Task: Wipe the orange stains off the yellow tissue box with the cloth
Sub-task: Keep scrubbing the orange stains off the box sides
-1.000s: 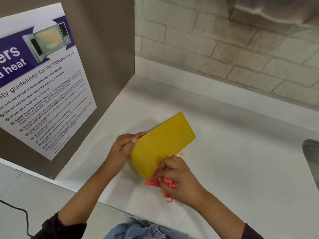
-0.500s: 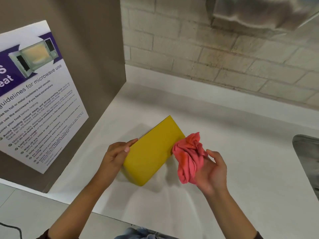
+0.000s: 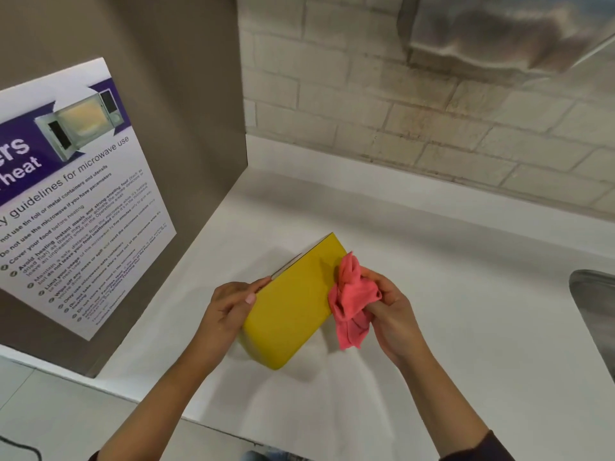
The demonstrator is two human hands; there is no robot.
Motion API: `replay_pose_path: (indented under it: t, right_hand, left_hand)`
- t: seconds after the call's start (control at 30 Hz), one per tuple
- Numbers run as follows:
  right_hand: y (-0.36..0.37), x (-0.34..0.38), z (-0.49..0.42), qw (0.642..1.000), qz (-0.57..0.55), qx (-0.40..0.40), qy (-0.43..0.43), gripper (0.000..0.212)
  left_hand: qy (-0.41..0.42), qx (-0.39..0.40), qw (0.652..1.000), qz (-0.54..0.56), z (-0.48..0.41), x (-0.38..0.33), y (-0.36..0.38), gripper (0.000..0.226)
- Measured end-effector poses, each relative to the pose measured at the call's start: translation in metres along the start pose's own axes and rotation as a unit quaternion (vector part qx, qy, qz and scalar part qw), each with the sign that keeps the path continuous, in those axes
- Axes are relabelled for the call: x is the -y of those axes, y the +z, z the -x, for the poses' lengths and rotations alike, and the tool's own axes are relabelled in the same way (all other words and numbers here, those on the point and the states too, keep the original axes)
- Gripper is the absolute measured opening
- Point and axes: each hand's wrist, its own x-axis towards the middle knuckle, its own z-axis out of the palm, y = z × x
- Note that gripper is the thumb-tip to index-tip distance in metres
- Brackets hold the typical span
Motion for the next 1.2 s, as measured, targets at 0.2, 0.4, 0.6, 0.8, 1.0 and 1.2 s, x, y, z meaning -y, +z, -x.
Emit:
replay_pose_path:
  t: [0.2, 0.4, 0.6, 0.8, 1.0, 1.2]
  right_hand:
    - [0.022, -0.016, 0.033, 0.995, 0.090, 0.036, 0.030, 0.036]
    - [0.010, -0.005, 0.043, 0.978, 0.089, 0.123, 0.146, 0.040]
    - [-0.027, -0.006, 0.033, 0.940, -0.230, 0.021, 0.250, 0.056]
    - [-0.004, -0.008, 0.024, 0.921, -0.287, 0.054, 0.257, 0.062]
    - [0.001, 0.005, 0.030, 0.954, -0.163, 0.102, 0.229, 0.070]
    - [0.016, 0.031, 0.043, 0.975, 0.038, 0.158, 0.154, 0.078]
  left_hand:
    - [-0.002, -0.019, 1.000, 0.007, -0.002, 0.000, -0.002, 0.038]
    - [0.002, -0.002, 1.000, -0.012, -0.004, -0.008, -0.004, 0.037]
    - [-0.051, 0.113, 0.992, -0.017, -0.014, -0.023, -0.017, 0.044]
    - [-0.116, 0.226, 0.957, -0.138, -0.050, -0.053, -0.008, 0.045]
    - [-0.123, 0.229, 0.936, -0.237, -0.065, -0.072, 0.000, 0.046]
    - [-0.134, 0.196, 0.959, -0.154, -0.063, -0.098, 0.000, 0.021]
